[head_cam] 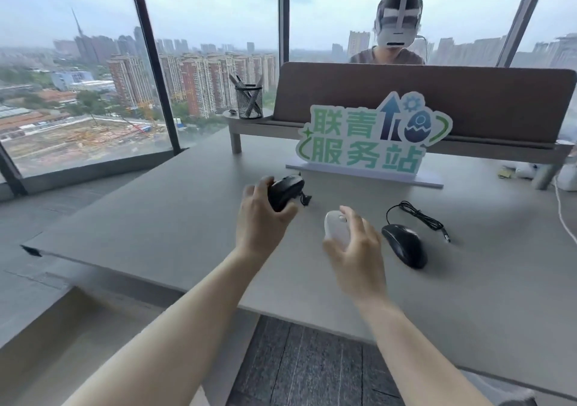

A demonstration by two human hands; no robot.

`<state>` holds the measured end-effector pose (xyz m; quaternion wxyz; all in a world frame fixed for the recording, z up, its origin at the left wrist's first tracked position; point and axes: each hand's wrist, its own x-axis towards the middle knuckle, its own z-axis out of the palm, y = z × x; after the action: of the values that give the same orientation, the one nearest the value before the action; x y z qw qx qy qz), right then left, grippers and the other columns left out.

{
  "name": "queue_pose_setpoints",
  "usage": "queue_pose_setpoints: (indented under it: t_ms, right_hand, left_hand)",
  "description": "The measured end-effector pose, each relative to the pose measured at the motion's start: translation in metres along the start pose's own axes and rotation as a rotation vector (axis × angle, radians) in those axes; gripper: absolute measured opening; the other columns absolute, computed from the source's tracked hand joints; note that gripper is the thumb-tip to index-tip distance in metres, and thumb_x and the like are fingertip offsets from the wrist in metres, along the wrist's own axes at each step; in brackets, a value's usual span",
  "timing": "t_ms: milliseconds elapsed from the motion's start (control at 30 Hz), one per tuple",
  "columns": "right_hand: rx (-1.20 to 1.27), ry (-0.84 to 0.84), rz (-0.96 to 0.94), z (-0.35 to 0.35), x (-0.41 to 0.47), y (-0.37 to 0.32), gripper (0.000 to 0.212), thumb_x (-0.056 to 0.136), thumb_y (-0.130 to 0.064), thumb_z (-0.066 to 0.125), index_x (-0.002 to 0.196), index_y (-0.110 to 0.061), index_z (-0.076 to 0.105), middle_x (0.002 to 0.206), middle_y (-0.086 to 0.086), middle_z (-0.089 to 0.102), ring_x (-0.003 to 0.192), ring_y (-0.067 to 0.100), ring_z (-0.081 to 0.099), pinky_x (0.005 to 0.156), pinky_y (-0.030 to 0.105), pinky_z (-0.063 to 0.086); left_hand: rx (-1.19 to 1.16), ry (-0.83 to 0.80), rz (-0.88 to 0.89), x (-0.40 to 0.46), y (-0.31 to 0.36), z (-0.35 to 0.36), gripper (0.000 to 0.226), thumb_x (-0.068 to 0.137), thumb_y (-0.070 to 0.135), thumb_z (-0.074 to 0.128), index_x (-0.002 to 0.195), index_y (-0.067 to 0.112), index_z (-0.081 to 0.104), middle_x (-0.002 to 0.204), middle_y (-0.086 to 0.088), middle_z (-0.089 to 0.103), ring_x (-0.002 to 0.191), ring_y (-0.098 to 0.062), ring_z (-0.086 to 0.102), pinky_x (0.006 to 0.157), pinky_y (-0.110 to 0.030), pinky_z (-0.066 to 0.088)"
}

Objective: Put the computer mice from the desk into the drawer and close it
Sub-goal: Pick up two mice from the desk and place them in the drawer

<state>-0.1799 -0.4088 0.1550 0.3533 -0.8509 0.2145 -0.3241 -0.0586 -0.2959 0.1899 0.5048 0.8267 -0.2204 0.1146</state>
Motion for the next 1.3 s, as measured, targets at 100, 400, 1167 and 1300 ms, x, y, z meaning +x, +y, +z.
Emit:
queue_pose_setpoints:
  t_ms: [100, 400, 1167, 1300]
  right_hand:
    - [0.153, -0.012, -0.119, 0.009, -0.01, -0.051, 0.052, 0.086, -0.035, 0.054, 0.136, -0.029, 0.043, 0.132, -0.004, 0.054, 0.116, 0.013, 0.045, 0.093, 0.03, 0.039]
    - [0.418, -0.193, -0.239, 0.087, -0.065, -0.161, 0.054, 0.084, -0.031, 0.058, 0.137, -0.028, 0.047, 0.132, -0.009, 0.056, 0.122, 0.012, 0.052, 0.105, 0.037, 0.042]
    - [-0.489, -1.072, -0.152, 0.385, -0.143, -0.144, 0.049, 0.089, -0.025, 0.053, 0.135, -0.019, 0.038, 0.136, 0.014, 0.046, 0.126, 0.032, 0.041, 0.093, 0.04, 0.043]
    - [-0.631, -1.106, -0.173, 0.401, -0.144, -0.135, 0.049, 0.09, -0.019, 0.047, 0.138, -0.02, 0.036, 0.139, 0.015, 0.045, 0.126, 0.033, 0.043, 0.095, 0.043, 0.043]
  left_hand:
    - [-0.011, 0.172, 0.026, 0.005, 0.01, -0.065, 0.057, 0.081, 0.027, 0.067, 0.135, 0.015, 0.052, 0.118, -0.007, 0.053, 0.1, -0.019, 0.055, 0.085, -0.019, 0.034]
    - [0.078, 0.445, 0.049, -0.023, -0.019, -0.235, 0.054, 0.083, 0.033, 0.063, 0.134, 0.02, 0.052, 0.116, -0.002, 0.056, 0.094, -0.015, 0.053, 0.069, -0.008, 0.037]
    - [0.294, 0.213, -0.898, -0.148, -0.345, -0.226, 0.064, 0.087, 0.035, 0.06, 0.145, 0.015, 0.041, 0.135, -0.018, 0.049, 0.121, -0.04, 0.046, 0.102, -0.039, 0.036]
    - [0.337, 0.138, -0.935, -0.152, -0.366, -0.212, 0.064, 0.079, 0.038, 0.063, 0.139, 0.024, 0.046, 0.13, -0.015, 0.053, 0.118, -0.039, 0.049, 0.097, -0.038, 0.041]
